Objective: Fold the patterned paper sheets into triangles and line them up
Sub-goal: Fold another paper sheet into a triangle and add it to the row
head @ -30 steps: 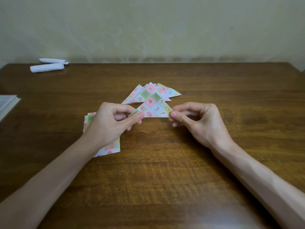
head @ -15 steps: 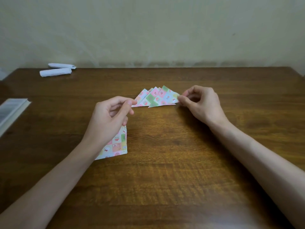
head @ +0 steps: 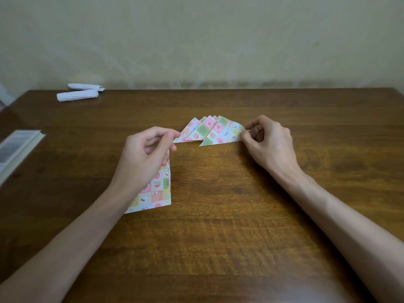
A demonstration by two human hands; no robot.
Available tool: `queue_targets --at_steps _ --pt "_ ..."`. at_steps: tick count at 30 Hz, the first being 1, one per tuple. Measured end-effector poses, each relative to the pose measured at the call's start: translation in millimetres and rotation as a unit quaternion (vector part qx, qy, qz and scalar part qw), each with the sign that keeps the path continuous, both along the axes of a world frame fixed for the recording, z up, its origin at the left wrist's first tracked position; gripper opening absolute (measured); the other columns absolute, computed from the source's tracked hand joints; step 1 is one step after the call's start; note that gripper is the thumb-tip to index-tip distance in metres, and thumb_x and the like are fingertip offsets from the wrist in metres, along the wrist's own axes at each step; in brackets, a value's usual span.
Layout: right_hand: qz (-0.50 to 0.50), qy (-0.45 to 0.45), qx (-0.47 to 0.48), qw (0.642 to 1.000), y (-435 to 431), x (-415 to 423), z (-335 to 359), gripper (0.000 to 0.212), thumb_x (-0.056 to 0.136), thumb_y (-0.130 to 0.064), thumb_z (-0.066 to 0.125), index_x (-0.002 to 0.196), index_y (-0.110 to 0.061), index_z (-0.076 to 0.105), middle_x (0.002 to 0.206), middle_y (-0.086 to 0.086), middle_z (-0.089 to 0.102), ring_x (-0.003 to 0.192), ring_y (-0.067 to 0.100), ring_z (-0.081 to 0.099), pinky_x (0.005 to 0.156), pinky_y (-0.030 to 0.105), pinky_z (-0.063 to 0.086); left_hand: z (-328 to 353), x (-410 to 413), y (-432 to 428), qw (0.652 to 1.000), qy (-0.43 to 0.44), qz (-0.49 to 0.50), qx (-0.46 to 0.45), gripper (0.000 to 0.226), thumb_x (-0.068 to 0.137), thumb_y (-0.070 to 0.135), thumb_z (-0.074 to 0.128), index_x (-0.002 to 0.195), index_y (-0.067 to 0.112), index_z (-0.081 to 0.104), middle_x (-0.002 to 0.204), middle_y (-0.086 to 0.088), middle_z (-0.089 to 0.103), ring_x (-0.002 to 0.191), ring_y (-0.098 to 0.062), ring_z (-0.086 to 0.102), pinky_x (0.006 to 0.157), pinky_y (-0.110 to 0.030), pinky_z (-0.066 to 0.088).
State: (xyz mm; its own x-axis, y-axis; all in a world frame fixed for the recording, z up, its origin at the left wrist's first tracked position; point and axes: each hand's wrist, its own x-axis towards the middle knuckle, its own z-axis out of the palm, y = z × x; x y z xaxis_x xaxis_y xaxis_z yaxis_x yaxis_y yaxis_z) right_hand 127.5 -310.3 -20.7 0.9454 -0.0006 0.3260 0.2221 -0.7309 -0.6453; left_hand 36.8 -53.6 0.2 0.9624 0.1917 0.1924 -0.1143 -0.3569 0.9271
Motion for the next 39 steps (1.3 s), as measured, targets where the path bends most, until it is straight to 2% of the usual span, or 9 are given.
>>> queue_targets --at_steps 6,10,15,18,20,22,29,35,39 --pt "0.007 -0.014 0.006 1.000 1.4 -2.9 3.4 0.010 0.090 -0.034 0.067 0.096 -0.026 0.069 0.079 -0.010 0.067 0.076 0.008 0.063 0.077 0.039 0.056 0.8 0.1 1.0 1.000 0.001 0.004 0.003 0.020 0.106 0.021 0.057 0.110 0.021 0.077 0.084 -0.001 0.070 0.059 -0.008 0.054 0.062 -0.024 0.050" --pt "0.038 -0.079 0.003 0.996 8.8 -11.9 6.9 0.011 0.089 -0.032 0.065 0.097 -0.026 0.068 0.084 -0.010 0.060 0.074 0.011 0.059 0.073 0.042 0.054 3.5 2.2 6.0 1.000 -0.007 0.024 -0.009 0.020 0.106 0.022 0.057 0.111 0.021 0.076 0.083 0.002 0.070 0.060 -0.010 0.055 0.059 -0.020 0.048" --pt "0.207 -0.081 -0.041 0.974 44.1 -40.2 10.6 0.013 0.091 -0.036 0.069 0.103 -0.029 0.068 0.088 -0.016 0.058 0.081 0.003 0.055 0.077 0.038 0.053 11.0 6.8 18.6 0.994 -0.004 0.106 -0.004 0.022 0.108 0.020 0.052 0.113 0.030 0.071 0.089 0.004 0.072 0.062 -0.006 0.059 0.058 -0.018 0.049" --pt "0.286 -0.029 -0.074 0.955 72.0 -61.1 4.7 0.042 0.090 -0.060 0.064 0.119 -0.029 0.068 0.106 -0.013 0.060 0.102 0.007 0.055 0.089 0.037 0.052 17.4 13.1 35.5 0.984 0.011 0.180 -0.007 0.025 0.108 0.018 0.051 0.118 0.032 0.069 0.093 0.006 0.073 0.063 -0.001 0.060 0.062 -0.018 0.048" --pt "0.291 -0.033 -0.117 0.949 88.1 -72.3 1.2 0.069 0.087 -0.078 0.053 0.131 -0.026 0.066 0.117 -0.008 0.059 0.111 0.013 0.050 0.097 0.037 0.048 19.5 15.5 43.8 0.978 0.023 0.205 -0.018 0.026 0.108 0.017 0.051 0.121 0.032 0.068 0.095 0.007 0.073 0.066 -0.001 0.061 0.062 -0.016 0.046" --pt "0.284 -0.037 -0.159 0.945 100.2 -78.7 -0.1 0.083 0.085 -0.085 0.047 0.139 -0.025 0.062 0.128 -0.007 0.057 0.118 0.016 0.045 0.102 0.039 0.046 18.1 16.7 46.3 0.977 0.037 0.209 -0.025 0.027 0.107 0.017 0.051 0.122 0.032 0.067 0.096 0.007 0.074 0.068 -0.001 0.061 0.062 -0.015 0.045" --pt "0.287 -0.071 -0.200 0.934 118.4 -85.2 -7.4 0.068 0.086 -0.076 0.057 0.127 -0.024 0.071 0.128 -0.003 0.061 0.117 0.022 0.046 0.093 0.042 0.047 14.1 19.3 47.1 0.978 0.039 0.202 -0.024 0.027 0.107 0.016 0.052 0.119 0.033 0.068 0.092 0.007 0.075 0.064 0.000 0.061 0.060 -0.015 0.046" --pt "0.284 -0.123 -0.170 0.936 123.5 -90.1 -10.2 0.047 0.089 -0.063 0.065 0.115 -0.026 0.079 0.116 -0.004 0.066 0.105 0.021 0.048 0.082 0.037 0.045 13.4 17.9 47.1 0.984 0.025 0.176 -0.023 0.028 0.106 0.011 0.051 0.116 0.028 0.070 0.089 0.005 0.076 0.063 -0.002 0.060 0.057 -0.011 0.045" --pt "0.290 -0.090 -0.102 0.947 121.3 -91.5 -6.7 0.040 0.091 -0.057 0.070 0.116 -0.027 0.078 0.110 -0.007 0.064 0.101 0.015 0.050 0.086 0.034 0.048 15.0 16.2 45.9 0.989 0.024 0.144 -0.008 0.025 0.104 0.013 0.053 0.112 0.027 0.073 0.094 0.003 0.077 0.072 0.001 0.062 0.063 -0.010 0.045"
